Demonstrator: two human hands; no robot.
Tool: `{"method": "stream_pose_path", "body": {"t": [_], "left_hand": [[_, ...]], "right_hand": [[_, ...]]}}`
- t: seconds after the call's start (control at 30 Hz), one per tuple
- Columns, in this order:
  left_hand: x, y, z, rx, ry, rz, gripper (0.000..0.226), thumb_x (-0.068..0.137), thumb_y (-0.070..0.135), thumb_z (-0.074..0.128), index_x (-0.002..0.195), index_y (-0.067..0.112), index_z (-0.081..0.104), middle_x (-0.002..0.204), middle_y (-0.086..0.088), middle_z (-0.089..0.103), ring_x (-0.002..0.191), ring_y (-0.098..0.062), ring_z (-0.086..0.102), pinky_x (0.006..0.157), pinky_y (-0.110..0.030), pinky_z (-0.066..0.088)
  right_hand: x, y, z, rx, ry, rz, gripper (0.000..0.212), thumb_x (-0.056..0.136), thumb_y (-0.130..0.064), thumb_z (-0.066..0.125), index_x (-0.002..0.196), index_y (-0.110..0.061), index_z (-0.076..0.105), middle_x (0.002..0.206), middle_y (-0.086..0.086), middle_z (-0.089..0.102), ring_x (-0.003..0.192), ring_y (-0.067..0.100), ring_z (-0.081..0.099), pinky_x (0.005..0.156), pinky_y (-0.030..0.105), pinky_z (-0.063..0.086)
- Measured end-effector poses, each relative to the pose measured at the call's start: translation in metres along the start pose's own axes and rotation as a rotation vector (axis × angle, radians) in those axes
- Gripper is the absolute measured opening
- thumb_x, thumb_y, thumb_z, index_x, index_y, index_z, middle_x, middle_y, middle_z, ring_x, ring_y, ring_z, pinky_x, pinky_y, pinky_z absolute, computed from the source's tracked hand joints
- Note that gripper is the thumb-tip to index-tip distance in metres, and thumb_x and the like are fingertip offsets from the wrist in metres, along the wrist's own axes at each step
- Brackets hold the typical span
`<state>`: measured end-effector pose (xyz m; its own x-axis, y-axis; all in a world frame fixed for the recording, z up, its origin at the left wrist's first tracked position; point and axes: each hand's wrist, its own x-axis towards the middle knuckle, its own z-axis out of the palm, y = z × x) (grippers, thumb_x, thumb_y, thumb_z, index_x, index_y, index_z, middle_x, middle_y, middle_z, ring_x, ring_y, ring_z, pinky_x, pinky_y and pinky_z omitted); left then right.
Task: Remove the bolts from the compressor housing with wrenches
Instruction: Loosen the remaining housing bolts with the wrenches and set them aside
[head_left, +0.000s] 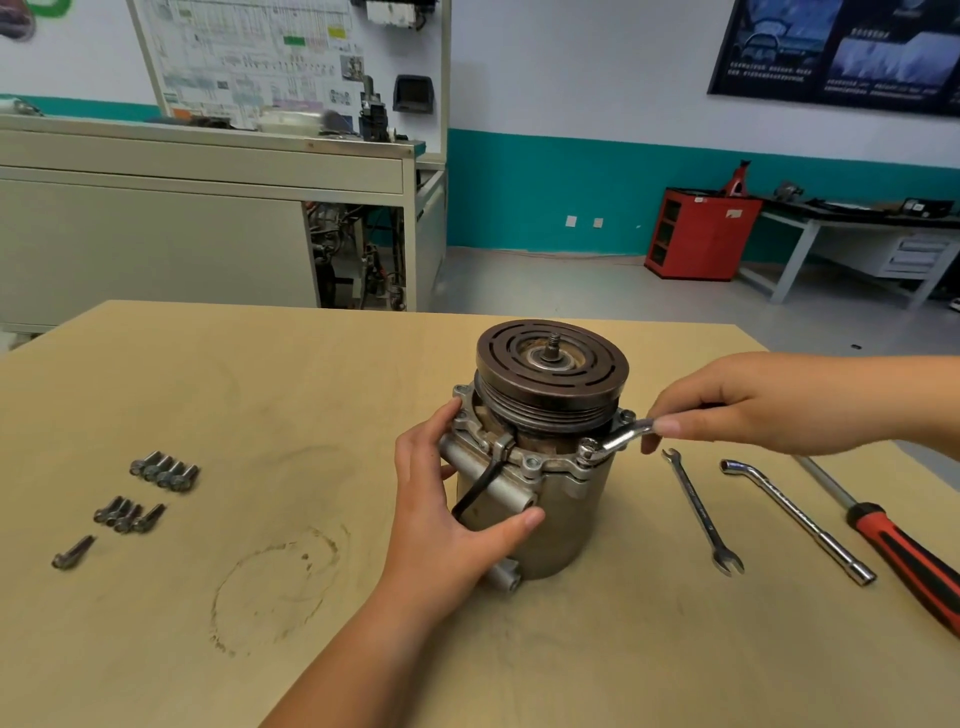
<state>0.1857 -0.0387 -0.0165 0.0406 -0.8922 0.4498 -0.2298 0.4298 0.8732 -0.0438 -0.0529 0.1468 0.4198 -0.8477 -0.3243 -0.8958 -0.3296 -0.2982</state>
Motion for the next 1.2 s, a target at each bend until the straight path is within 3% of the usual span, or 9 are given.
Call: {"method": "stream_pose_path", "body": {"t": [0.13, 0.27, 0.4, 0.5, 0.63, 0.83, 0.93, 1.07, 1.2], "left_hand": [[0.000, 0.000, 0.000, 0.008, -0.001, 0.005, 0.091, 0.051, 0.057, 0.074, 0.132, 0.042, 0.035, 0.131, 0.020, 0.032, 0.127, 0.003, 0.037, 0.109, -0.039, 0.039], [0.000, 0.000, 0.000, 0.013, 0.000, 0.008, 0.091, 0.050, 0.057, 0.074, 0.131, 0.042, 0.035, 0.130, 0.022, 0.032, 0.127, 0.002, 0.037, 0.109, -0.040, 0.039], [0.001, -0.001, 0.001, 0.021, 0.012, 0.023, 0.089, 0.051, 0.057, 0.074, 0.131, 0.043, 0.036, 0.130, 0.021, 0.033, 0.127, 0.002, 0.037, 0.109, -0.039, 0.039], [0.001, -0.003, 0.001, 0.033, 0.021, 0.037, 0.090, 0.052, 0.057, 0.074, 0.131, 0.043, 0.035, 0.130, 0.018, 0.034, 0.127, 0.002, 0.037, 0.108, -0.039, 0.040], [0.002, -0.004, 0.001, 0.032, 0.027, 0.044, 0.091, 0.053, 0.056, 0.075, 0.132, 0.042, 0.035, 0.130, 0.016, 0.035, 0.127, 0.000, 0.038, 0.106, -0.041, 0.041], [0.001, -0.005, 0.001, 0.036, 0.014, 0.038, 0.092, 0.053, 0.057, 0.075, 0.134, 0.040, 0.034, 0.131, 0.015, 0.034, 0.128, -0.001, 0.037, 0.107, -0.037, 0.040], [0.001, -0.004, 0.001, 0.038, 0.010, 0.032, 0.092, 0.052, 0.058, 0.074, 0.133, 0.040, 0.034, 0.131, 0.015, 0.034, 0.128, 0.000, 0.037, 0.108, -0.035, 0.039], [0.001, -0.002, 0.001, 0.039, 0.000, 0.020, 0.092, 0.052, 0.059, 0.073, 0.132, 0.044, 0.032, 0.131, 0.020, 0.032, 0.127, 0.005, 0.035, 0.108, -0.031, 0.038], [0.001, -0.001, 0.001, 0.034, -0.005, 0.009, 0.092, 0.052, 0.058, 0.073, 0.133, 0.044, 0.032, 0.131, 0.021, 0.032, 0.127, 0.005, 0.035, 0.109, -0.033, 0.038]], "right_hand": [[-0.017, 0.006, -0.004, 0.206, -0.114, 0.001, 0.035, 0.070, -0.066, 0.043, 0.088, -0.047, 0.066, 0.069, -0.012, 0.062, 0.063, 0.001, 0.059, 0.064, 0.019, 0.051], [-0.027, -0.001, 0.020, 0.596, -0.200, 0.011, 0.028, 0.086, -0.048, 0.048, 0.084, -0.023, 0.062, 0.079, 0.002, 0.072, 0.073, 0.019, 0.071, 0.059, 0.020, 0.053], [-0.027, -0.027, 0.052, 0.907, -0.066, 0.087, 0.029, 0.083, -0.039, 0.047, 0.090, -0.012, 0.052, 0.084, 0.005, 0.075, 0.071, 0.019, 0.073, 0.048, 0.017, 0.049], [-0.024, -0.044, 0.065, 1.218, 0.053, 0.116, 0.033, 0.072, -0.033, 0.053, 0.091, -0.006, 0.055, 0.075, 0.012, 0.073, 0.052, 0.017, 0.068, 0.034, 0.017, 0.042], [-0.019, -0.057, 0.068, 1.426, 0.134, 0.122, 0.035, 0.064, -0.027, 0.057, 0.089, -0.002, 0.057, 0.058, 0.015, 0.066, 0.034, 0.015, 0.057, 0.026, 0.014, 0.030], [-0.019, -0.062, 0.070, 1.446, 0.133, 0.096, 0.035, 0.069, -0.025, 0.053, 0.093, 0.000, 0.055, 0.049, 0.012, 0.058, 0.023, 0.010, 0.045, 0.054, 0.028, 0.017], [-0.020, -0.061, 0.070, 1.390, 0.106, 0.113, 0.038, 0.069, -0.027, 0.053, 0.094, 0.001, 0.053, 0.046, 0.012, 0.056, 0.023, 0.012, 0.046, 0.051, 0.025, 0.021], [-0.025, -0.052, 0.063, 1.304, 0.002, 0.138, 0.036, 0.069, -0.028, 0.056, 0.090, 0.000, 0.055, 0.046, 0.015, 0.053, 0.021, 0.013, 0.041, 0.032, 0.017, 0.033], [-0.029, -0.039, 0.055, 1.151, -0.142, 0.136, 0.027, 0.066, -0.032, 0.061, 0.077, -0.007, 0.062, 0.046, 0.017, 0.052, 0.021, 0.011, 0.034, 0.031, 0.020, 0.043]]}}
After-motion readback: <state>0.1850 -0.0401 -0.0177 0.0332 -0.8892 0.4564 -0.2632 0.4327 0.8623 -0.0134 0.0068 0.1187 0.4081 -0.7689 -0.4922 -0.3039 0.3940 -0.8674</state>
